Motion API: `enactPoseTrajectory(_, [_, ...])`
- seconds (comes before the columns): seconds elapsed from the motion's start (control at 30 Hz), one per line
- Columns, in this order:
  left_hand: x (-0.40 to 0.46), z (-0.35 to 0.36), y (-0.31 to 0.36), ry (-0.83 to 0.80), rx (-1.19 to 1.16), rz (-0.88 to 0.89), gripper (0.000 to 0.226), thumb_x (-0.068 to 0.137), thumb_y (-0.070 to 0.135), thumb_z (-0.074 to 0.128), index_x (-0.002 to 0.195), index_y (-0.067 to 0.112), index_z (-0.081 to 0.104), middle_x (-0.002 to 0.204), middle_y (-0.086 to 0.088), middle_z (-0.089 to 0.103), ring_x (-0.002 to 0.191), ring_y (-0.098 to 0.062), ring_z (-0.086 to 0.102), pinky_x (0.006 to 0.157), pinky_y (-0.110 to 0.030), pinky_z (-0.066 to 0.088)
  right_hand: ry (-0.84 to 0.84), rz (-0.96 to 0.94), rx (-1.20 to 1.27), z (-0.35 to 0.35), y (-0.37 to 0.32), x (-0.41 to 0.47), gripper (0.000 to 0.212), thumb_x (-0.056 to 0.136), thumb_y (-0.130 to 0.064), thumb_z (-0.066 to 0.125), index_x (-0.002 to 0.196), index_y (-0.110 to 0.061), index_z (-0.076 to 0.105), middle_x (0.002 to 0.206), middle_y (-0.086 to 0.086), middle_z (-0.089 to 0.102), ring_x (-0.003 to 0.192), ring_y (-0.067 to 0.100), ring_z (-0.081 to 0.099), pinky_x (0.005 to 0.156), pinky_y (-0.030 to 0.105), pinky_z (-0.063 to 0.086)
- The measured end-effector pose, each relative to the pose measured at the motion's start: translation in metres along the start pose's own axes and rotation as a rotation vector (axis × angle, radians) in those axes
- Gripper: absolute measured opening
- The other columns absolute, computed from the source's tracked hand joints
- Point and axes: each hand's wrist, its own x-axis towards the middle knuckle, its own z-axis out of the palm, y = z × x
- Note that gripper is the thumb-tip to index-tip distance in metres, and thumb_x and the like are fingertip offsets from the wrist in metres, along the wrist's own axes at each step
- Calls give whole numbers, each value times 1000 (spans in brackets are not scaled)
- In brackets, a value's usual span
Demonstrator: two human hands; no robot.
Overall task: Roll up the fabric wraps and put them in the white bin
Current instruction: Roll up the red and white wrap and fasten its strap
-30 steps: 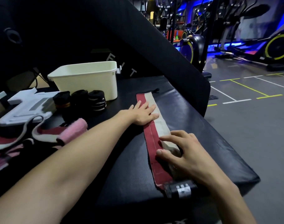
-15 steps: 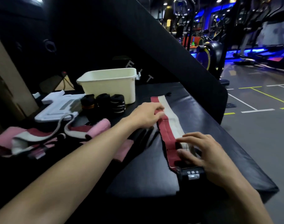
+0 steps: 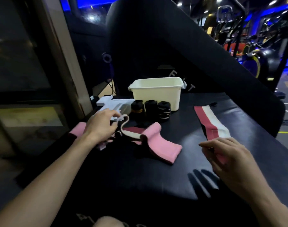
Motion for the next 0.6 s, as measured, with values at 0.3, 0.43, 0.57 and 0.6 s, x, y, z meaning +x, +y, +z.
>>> enactPoseTrajectory(0.3, [15, 11, -37, -188, 89, -216, 48, 80, 66, 73, 116, 35, 71, 114, 10, 74, 113, -21, 66, 93, -37, 50, -46, -41, 4, 16, -23, 7, 15, 83, -17, 76, 96, -24, 77, 89, -12, 73, 80, 20, 65, 66, 39, 53])
enactPoseTrajectory(0.43, [20, 18, -27, -219, 234, -117, 22, 89, 50, 67, 93, 31, 77, 96, 10, 76, 101, -21, 68, 76, -33, 47, -63, -15, 34, 17, -21, 7, 18, 84, -16, 77, 98, -27, 77, 90, -21, 69, 76, 9, 58, 70, 21, 41])
enactPoseTrajectory(0.57, [24, 12, -18, -96, 345, -83, 24, 95, 33, 53, 86, 20, 70, 89, -3, 73, 89, -32, 68, 66, -33, 40, -77, 9, 46, 13, -17, 5, 23, 83, -16, 79, 102, -28, 76, 86, -26, 63, 75, 2, 56, 68, 18, 40])
enactPoseTrajectory(0.6, [28, 4, -15, -37, 333, -78, 23, 97, 33, 51, 88, 19, 67, 92, -6, 74, 89, -35, 67, 67, -33, 37, -78, 16, 55, 12, -16, 5, 25, 83, -15, 79, 104, -28, 75, 86, -26, 63, 75, 0, 55, 67, 18, 40])
